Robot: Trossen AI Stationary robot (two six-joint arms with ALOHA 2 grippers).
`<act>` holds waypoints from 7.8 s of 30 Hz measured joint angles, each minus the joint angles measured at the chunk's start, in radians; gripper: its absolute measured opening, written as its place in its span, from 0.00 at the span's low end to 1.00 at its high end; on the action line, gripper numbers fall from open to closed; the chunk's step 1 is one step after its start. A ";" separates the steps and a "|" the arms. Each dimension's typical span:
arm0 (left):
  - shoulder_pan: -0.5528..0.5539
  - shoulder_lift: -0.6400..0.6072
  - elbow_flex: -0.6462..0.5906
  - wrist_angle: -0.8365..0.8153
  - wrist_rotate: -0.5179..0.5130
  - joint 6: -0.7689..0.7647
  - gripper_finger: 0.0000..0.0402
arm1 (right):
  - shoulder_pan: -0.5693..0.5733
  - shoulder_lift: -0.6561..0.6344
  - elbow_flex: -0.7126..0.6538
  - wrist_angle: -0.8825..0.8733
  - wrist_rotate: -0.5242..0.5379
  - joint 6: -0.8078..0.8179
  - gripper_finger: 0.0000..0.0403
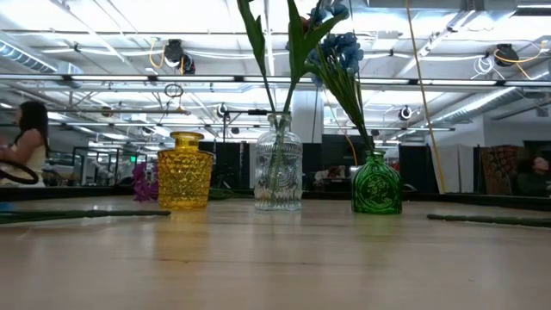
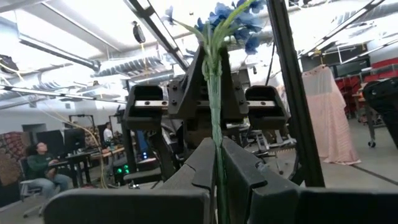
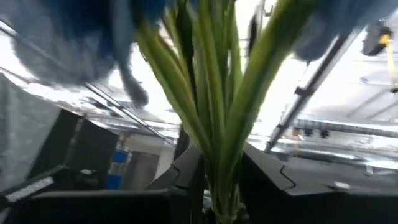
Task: Sort flowers into vase by color
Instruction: Put the right blue flowers into the green vase, then put the blue flowers into the green vase
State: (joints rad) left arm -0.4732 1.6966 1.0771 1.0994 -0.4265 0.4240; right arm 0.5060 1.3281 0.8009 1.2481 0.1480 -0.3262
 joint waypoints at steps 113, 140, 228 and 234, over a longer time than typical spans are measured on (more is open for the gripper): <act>-0.285 -0.034 0.000 -1.353 -0.468 -0.969 0.73 | -0.199 -0.341 -0.482 -0.721 0.709 0.761 0.07; -0.279 -0.034 -0.061 -1.344 -0.468 -1.034 0.73 | -0.206 -0.286 -0.482 -0.730 0.652 0.797 0.47; -0.287 -0.034 -0.082 -1.339 -0.434 -1.046 0.73 | -0.187 -0.513 -0.366 -1.346 0.420 0.870 0.08; -0.316 -0.038 -0.082 -1.435 -0.226 -1.046 0.73 | -0.174 -0.593 -0.283 -1.494 0.242 0.964 0.08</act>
State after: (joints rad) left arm -0.7889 1.6585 0.9951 -0.3352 -0.6522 -0.6221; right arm 0.3325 0.7347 0.5179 -0.2464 0.3899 0.6380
